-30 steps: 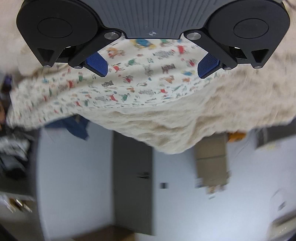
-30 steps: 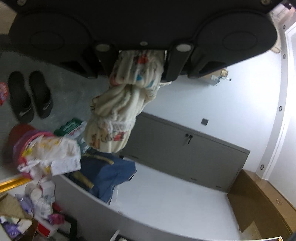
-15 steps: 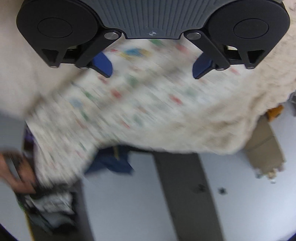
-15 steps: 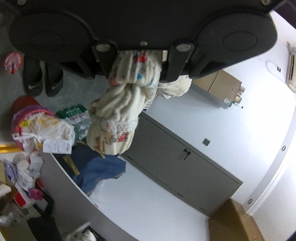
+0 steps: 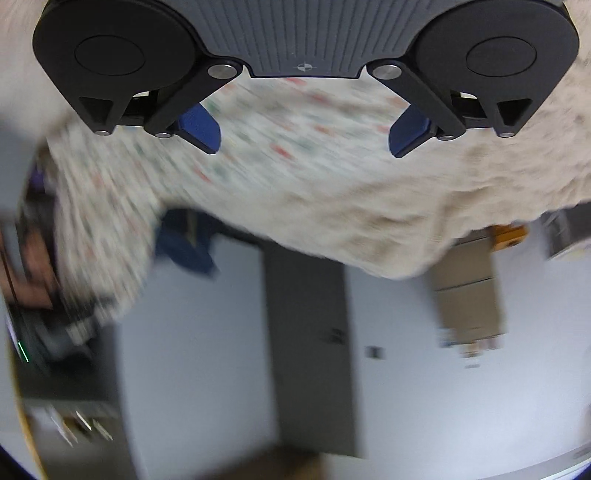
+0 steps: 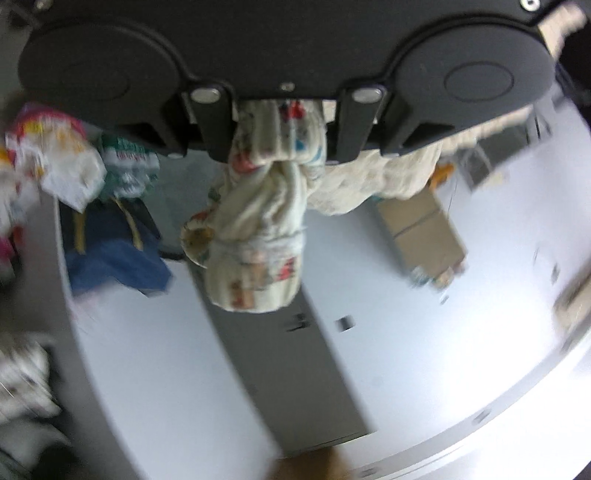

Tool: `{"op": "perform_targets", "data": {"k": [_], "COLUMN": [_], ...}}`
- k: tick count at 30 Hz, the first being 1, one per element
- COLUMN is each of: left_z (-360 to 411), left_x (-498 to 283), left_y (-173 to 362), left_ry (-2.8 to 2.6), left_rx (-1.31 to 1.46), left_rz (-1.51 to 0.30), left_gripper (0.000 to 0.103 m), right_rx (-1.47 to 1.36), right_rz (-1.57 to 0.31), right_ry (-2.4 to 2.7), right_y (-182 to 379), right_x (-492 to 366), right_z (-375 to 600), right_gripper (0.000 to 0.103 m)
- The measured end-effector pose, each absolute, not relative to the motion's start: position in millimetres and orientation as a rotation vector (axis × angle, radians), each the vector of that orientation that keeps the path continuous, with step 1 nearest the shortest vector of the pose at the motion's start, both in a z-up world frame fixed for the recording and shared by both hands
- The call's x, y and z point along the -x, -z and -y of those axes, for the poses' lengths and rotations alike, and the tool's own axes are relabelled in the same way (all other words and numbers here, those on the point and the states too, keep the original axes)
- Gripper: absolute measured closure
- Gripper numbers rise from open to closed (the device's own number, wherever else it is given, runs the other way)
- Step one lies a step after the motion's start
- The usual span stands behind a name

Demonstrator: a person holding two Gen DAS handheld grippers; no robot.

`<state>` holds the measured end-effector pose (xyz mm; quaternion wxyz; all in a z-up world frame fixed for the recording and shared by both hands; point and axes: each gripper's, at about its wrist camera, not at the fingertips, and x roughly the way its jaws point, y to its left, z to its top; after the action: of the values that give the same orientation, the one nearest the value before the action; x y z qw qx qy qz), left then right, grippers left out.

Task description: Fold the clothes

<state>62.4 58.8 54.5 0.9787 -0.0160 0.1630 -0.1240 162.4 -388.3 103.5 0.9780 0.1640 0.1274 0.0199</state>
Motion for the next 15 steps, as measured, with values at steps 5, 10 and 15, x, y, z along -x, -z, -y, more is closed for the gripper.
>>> {"op": "perform_targets", "data": {"k": [5, 10, 15], "left_z": [-109.4, -125.8, -134.1], "left_x": [-85.8, -118.7, -144.6], "left_y": [-42.1, 0.4, 29.9], "left_ry": [0.284, 0.388, 0.485], "left_rx": [0.278, 0.488, 0.650], "left_rz": [-0.404, -0.550, -0.663], "left_gripper": [0.000, 0.000, 0.000], "right_rx": [0.113, 0.743, 0.954], "right_rz": [-0.238, -0.283, -0.185], "right_ry": [-0.214, -0.402, -0.391], "right_y": [-104.9, 1.8, 57.1], "right_x": [-151.8, -113.3, -78.4], "right_z": [235.8, 95.2, 81.2], "right_gripper": [0.081, 0.052, 0.041]}}
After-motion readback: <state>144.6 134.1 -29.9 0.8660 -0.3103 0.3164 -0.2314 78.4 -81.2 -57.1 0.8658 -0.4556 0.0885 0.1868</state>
